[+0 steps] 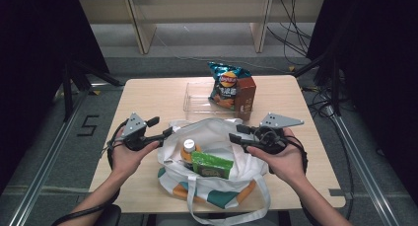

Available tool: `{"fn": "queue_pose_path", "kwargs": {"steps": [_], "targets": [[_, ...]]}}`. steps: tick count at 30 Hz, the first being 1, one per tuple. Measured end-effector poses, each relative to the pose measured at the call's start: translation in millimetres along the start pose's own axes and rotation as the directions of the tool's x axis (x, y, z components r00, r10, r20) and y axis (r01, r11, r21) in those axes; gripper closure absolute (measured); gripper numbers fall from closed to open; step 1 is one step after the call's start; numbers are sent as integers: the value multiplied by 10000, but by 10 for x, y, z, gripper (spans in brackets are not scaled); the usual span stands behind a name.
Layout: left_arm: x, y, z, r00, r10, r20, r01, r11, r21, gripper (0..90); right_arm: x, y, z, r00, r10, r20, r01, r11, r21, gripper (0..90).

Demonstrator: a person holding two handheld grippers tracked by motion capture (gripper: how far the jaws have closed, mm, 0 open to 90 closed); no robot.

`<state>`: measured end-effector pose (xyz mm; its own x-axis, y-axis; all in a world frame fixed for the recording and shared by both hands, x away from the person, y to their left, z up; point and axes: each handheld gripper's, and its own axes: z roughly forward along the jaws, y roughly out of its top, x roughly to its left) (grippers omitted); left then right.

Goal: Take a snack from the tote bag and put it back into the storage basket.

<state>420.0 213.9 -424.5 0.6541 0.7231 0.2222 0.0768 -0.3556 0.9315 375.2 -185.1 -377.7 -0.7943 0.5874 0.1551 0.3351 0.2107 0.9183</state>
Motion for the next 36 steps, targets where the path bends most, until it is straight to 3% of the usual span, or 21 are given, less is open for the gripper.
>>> {"fn": "queue_pose_path", "kwargs": {"steps": [1, 2, 4, 5, 6, 8, 9, 10, 11, 13, 14, 16, 18, 19, 21, 23, 27, 29, 32, 36], "targets": [[0, 0, 0, 10000, 0, 1, 0, 10000, -2, 338, 33, -11, 4, 9997, 205, -108, -205, 9998, -13, 547], [0, 0, 0, 10000, -2, 5, 2, 10000, -1, 337, 38, -14, 4, 9999, 34, -115, -34, 10000, 35, 547], [1, -1, 2, 10000, 3, 3, -3, 10000, 11, 338, 92, -38, 15, 9991, 230, -352, -227, 9997, 101, 549], [1, -2, 3, 10000, 11, 10, -11, 10000, 13, 337, 93, -36, 7, 9993, -32, -381, 40, 9998, 211, 549], [1, -1, 3, 10000, 13, 9, -13, 10000, 20, 337, 111, -43, 12, 9988, -1, -486, 11, 9998, 213, 550], [-1, -2, 4, 10000, 11, 11, -11, 10000, 21, 338, 153, -53, 14, 9971, 285, -705, -271, 9994, 217, 550], [-1, -1, 4, 10000, 16, 8, -16, 10000, 24, 338, 150, -54, 24, 9969, -144, -771, 154, 9998, 124, 551], [-2, -1, 4, 10000, 15, 8, -15, 10000, 25, 337, 167, -60, 26, 9968, -194, -773, 207, 9997, 152, 552], [-2, -1, 5, 10000, 16, 17, -16, 10000, 22, 338, 197, -69, 20, 9967, 10, -816, 10, 9997, 247, 554], [-2, -2, 5, 10000, 22, 11, -22, 10000, 35, 337, 214, -88, 35, 9947, -128, -1021, 145, 9998, 165, 554], [-2, -3, 5, 10000, 30, 13, -30, 10000, 41, 337, 227, -97, 24, 9943, 61, -1065, -18, 9992, 403, 556], [-4, -1, 4, 10000, 23, 18, -23, 10000, 34, 337, 230, -128, 53, 9925, -175, -1211, 222, 9991, 372, 557], [-4, 1, 0, 10000, 6, 13, -6, 10000, 16, 338, 267, -158, 59, 9900, 226, -1395, -147, 9982, 574, 558], [-3, 0, 1, 10000, 0, 10, 0, 10000, 7, 337, 259, -168, 73, 9890, 79, -1479, 3, 9985, 553, 559], [0, -1, 1, 10000, 0, 1, 0, 10000, 7, 337, 259, -185, 86, 9897, -230, -1415, 305, 9982, 508, 562], [1, -1, 1, 10000, 5, 4, -5, 10000, 12, 338, 293, -209, 95, 9873, 106, -1583, 17, 9970, 774, 567], [0, 1, 0, 10000, 10, 7, -10, 10000, -4, 337, 284, -241, 141, 9839, -405, -1739, 512, 9970, 575, 589], [2, 1, -2, 10000, 8, 5, -8, 10000, -20, 337, 317, -254, 142, 9839, -81, -1784, 249, 9954, 920, 592], [5, -2, 3, 10000, -13, 32, 13, 9999, -127, 337, 322, -278, 167, 9834, -304, -1788, 480, 9944, 946, 597], [6, 2, -4, 10000, 0, 17, 0, 10000, -76, 337, 327, -313, 173, 9830, -224, -1825, 457, 9912, 1245, 607]]}}
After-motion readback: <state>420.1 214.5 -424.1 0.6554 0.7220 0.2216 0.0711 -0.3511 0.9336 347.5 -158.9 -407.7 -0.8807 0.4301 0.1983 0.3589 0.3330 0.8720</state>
